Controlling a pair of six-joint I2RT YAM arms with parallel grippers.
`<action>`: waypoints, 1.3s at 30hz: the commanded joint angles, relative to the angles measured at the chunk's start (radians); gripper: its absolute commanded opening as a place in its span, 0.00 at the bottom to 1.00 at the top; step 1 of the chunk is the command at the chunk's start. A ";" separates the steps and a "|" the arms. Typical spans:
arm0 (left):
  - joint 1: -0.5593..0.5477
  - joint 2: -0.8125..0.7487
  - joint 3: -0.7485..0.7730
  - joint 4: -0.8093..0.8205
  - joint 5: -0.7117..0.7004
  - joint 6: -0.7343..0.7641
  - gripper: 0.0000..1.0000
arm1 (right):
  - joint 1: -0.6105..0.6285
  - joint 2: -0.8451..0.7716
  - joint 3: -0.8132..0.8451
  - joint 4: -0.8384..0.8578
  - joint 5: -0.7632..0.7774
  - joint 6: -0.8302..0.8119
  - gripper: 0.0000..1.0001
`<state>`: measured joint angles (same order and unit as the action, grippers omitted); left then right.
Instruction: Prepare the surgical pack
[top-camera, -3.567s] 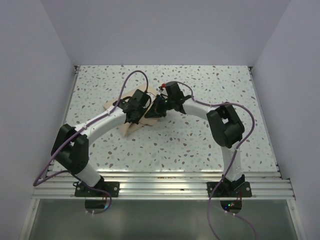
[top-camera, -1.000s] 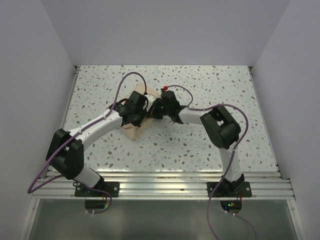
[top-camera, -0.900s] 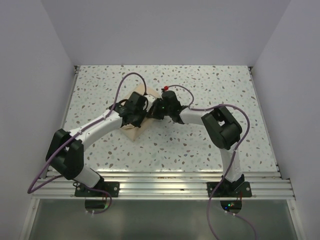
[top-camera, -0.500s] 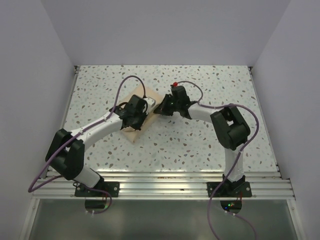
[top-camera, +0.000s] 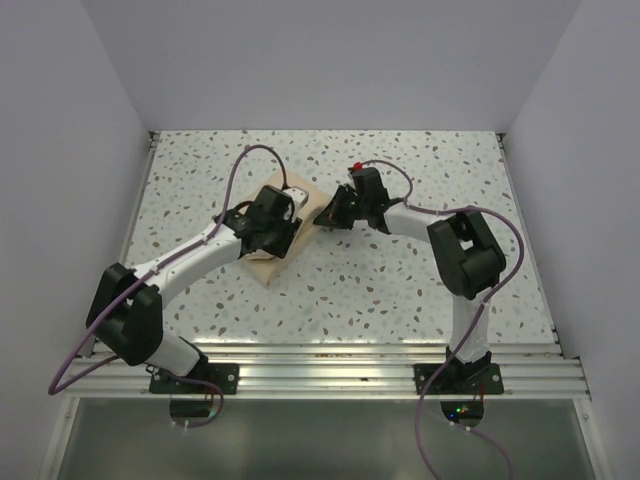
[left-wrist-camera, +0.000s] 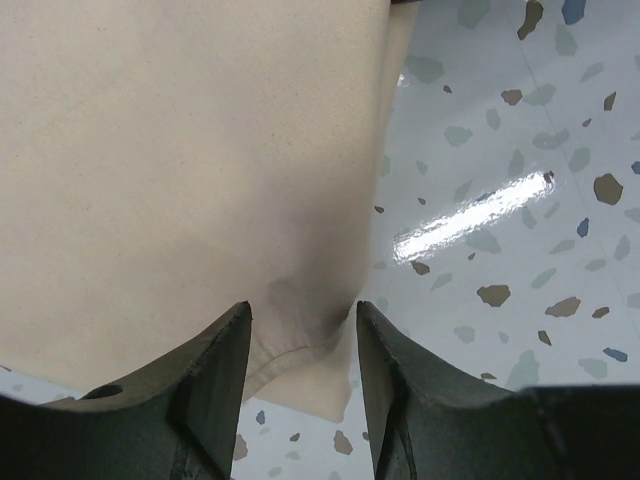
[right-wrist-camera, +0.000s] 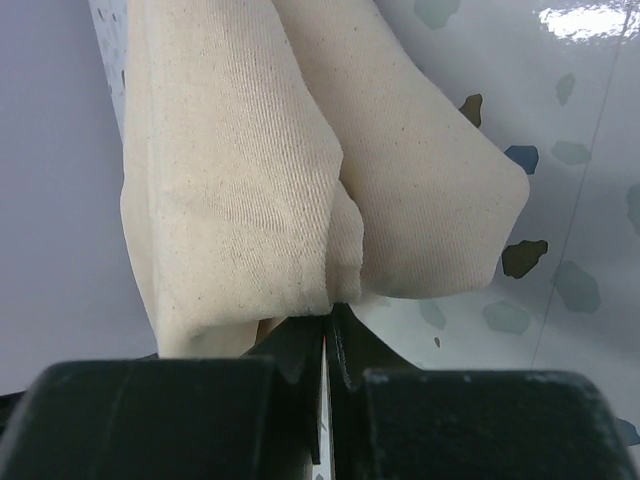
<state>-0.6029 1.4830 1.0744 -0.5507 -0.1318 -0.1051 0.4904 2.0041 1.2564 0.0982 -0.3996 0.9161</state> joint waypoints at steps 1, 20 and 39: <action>-0.006 0.025 0.047 0.024 -0.041 -0.034 0.51 | -0.009 -0.080 0.008 -0.002 -0.036 0.007 0.00; -0.021 0.063 0.073 0.063 -0.017 -0.093 0.54 | -0.015 -0.045 0.018 0.023 -0.042 0.015 0.00; -0.038 0.174 0.087 0.054 -0.071 -0.090 0.36 | -0.016 0.015 0.041 0.034 -0.039 0.020 0.00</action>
<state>-0.6365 1.6455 1.1316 -0.5220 -0.1871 -0.1844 0.4774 2.0041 1.2541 0.1020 -0.4343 0.9340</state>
